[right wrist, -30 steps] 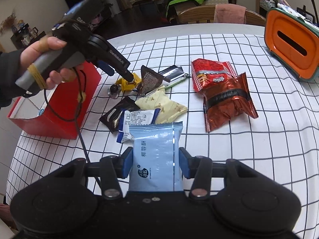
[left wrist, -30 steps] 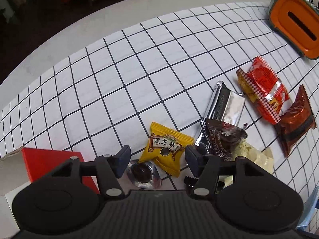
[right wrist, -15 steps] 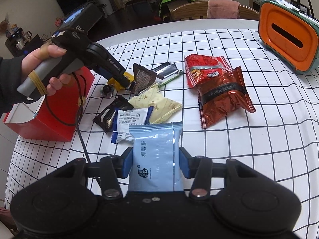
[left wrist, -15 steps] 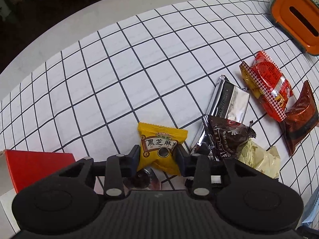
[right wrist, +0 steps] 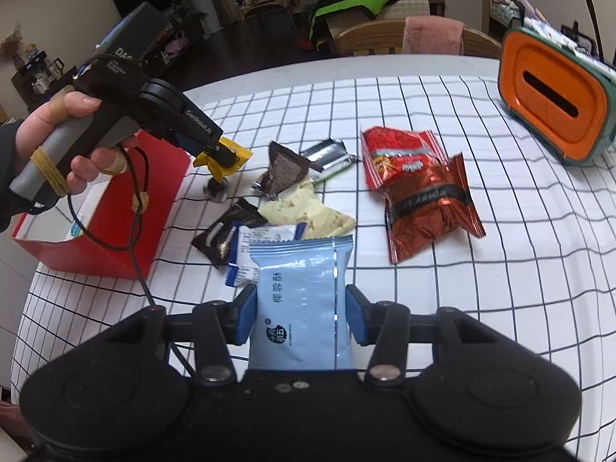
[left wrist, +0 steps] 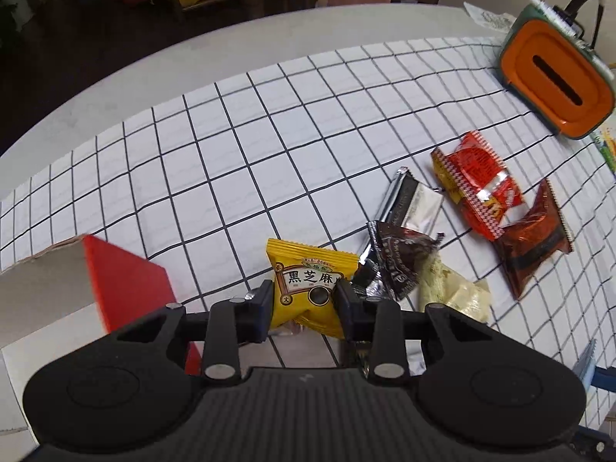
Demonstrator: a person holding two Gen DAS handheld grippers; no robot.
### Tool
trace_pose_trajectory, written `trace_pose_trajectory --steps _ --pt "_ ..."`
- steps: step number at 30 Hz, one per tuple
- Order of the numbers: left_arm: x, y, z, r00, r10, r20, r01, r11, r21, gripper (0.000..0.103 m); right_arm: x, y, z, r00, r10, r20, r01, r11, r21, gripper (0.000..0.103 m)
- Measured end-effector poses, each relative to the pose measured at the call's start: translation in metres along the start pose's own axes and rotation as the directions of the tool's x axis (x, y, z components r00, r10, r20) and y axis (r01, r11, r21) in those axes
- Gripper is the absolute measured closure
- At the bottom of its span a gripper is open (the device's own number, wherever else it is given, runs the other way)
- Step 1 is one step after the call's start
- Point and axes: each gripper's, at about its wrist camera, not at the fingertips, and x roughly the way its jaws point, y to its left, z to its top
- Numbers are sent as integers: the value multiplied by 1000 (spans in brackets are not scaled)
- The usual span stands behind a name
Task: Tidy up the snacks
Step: 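Lift and carry the yellow packet and blue biscuit packet over the box with both grippers, then open the left gripper to drop the yellow packet while the right gripper drops the blue packet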
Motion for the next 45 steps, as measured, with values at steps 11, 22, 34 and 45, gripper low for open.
trace_pose_trajectory --steps 11,22,34,45 --pt "-78 21 -39 995 -26 99 31 998 -53 70 -14 45 23 999 33 20 -31 996 -82 56" --pt "-127 71 -87 985 42 165 -23 993 -117 70 -8 112 53 996 88 27 -82 979 -185 56" --pt "-138 146 -131 981 117 153 -84 975 -206 70 35 199 85 996 93 -3 -89 942 -324 56" --pt "-123 204 -154 980 174 93 -148 959 -240 70 91 260 105 997 64 -42 -75 911 -406 56"
